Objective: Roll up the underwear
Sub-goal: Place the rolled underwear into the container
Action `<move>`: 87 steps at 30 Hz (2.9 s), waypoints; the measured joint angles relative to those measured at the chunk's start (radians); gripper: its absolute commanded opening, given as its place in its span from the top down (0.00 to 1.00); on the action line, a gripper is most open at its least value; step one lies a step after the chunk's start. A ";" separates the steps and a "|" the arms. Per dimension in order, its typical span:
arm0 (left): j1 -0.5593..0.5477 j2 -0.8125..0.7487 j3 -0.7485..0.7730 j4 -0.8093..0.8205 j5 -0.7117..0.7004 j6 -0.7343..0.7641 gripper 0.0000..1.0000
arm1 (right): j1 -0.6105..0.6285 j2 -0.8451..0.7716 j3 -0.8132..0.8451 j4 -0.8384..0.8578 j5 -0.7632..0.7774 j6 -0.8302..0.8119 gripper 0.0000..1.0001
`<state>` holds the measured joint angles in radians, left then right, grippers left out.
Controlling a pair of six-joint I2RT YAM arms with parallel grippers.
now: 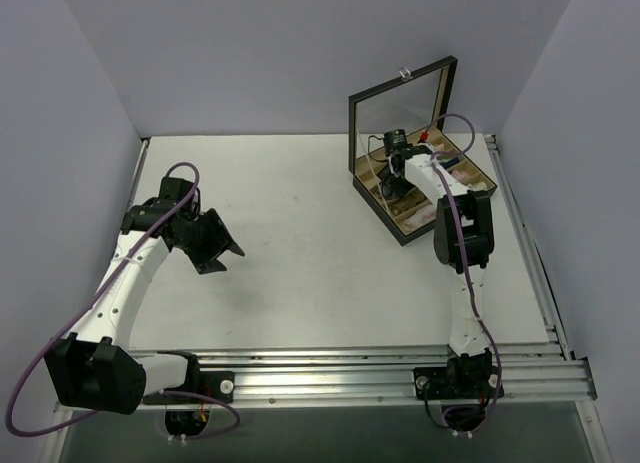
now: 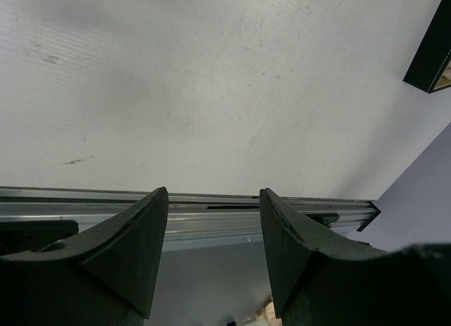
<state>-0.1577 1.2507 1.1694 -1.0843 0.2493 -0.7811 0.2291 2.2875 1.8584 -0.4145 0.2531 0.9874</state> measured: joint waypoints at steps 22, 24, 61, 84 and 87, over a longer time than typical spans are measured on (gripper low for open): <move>-0.006 0.005 0.008 0.056 0.011 -0.055 0.37 | -0.044 -0.001 0.059 -0.066 -0.075 -0.112 0.76; -0.008 0.008 0.008 0.058 0.013 -0.055 0.37 | -0.050 -0.003 0.065 -0.075 -0.086 -0.115 0.66; -0.023 0.029 -0.019 0.100 0.010 -0.098 0.37 | -0.121 -0.056 -0.066 0.091 -0.199 -0.110 0.97; -0.111 -0.084 0.198 0.240 0.222 -0.053 0.06 | 0.064 -0.755 -0.372 -0.055 -0.266 -0.369 0.00; -0.130 -0.072 0.253 0.302 0.266 -0.064 0.06 | 0.201 -0.969 -0.457 -0.027 -0.293 -0.367 0.00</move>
<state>-0.2878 1.1782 1.4220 -0.7822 0.5156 -0.8455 0.4305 1.3186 1.4017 -0.4419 -0.0399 0.6205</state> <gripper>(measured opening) 0.939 0.996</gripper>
